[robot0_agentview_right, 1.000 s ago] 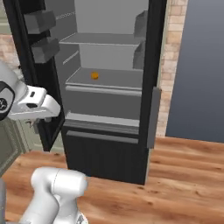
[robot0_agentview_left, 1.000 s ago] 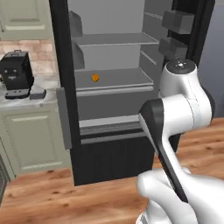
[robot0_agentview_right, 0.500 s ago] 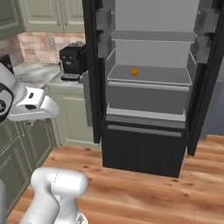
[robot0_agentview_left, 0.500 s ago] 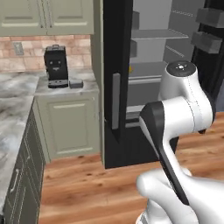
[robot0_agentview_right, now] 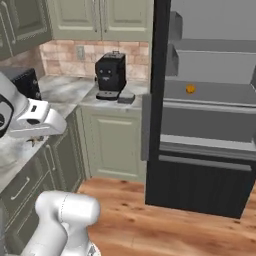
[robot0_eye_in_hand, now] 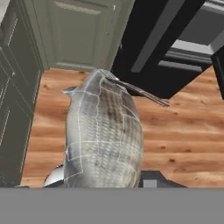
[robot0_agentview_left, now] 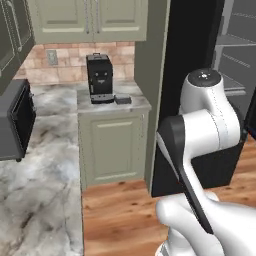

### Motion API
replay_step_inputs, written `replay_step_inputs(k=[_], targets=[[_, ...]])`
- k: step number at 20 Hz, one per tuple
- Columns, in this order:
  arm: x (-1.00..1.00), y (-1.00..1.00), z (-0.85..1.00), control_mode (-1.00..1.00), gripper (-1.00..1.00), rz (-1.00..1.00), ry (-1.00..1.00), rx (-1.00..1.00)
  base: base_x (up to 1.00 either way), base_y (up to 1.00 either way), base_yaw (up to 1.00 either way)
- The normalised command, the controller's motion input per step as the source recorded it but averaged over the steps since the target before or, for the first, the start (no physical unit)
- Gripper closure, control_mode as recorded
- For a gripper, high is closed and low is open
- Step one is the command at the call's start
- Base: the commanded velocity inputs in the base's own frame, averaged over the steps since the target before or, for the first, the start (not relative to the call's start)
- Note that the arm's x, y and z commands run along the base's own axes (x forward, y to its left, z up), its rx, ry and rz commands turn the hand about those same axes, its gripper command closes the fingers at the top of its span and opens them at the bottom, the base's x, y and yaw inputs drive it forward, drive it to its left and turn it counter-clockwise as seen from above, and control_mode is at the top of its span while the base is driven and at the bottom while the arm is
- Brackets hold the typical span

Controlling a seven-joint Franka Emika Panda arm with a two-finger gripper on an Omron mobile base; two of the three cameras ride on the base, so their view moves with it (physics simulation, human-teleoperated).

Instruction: Take the fish from the fridge and place it on the digital scale on the counter by the fridge. Wait a few seconds for a reading, then move it to the plate on the dining counter.

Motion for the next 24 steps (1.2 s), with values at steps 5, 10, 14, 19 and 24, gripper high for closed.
replay_step_inputs(k=[5,10,14,19,24], targets=[[0.0,0.0,0.0,1.0,1.0,0.0,0.0,0.0,0.93,0.31,-0.07],[0.0,0.0,0.0,1.0,1.0,0.0,0.0,0.0,0.91,0.05,-0.07],[0.0,0.0,0.0,1.0,1.0,0.0,0.0,0.0,0.95,0.05,-0.06],[0.0,0.0,0.0,1.0,1.0,0.0,0.0,0.0,0.85,0.09,-0.05],[0.14,-0.03,-0.07,-1.0,1.0,0.0,0.06,0.02,0.31,0.0,-0.02]])
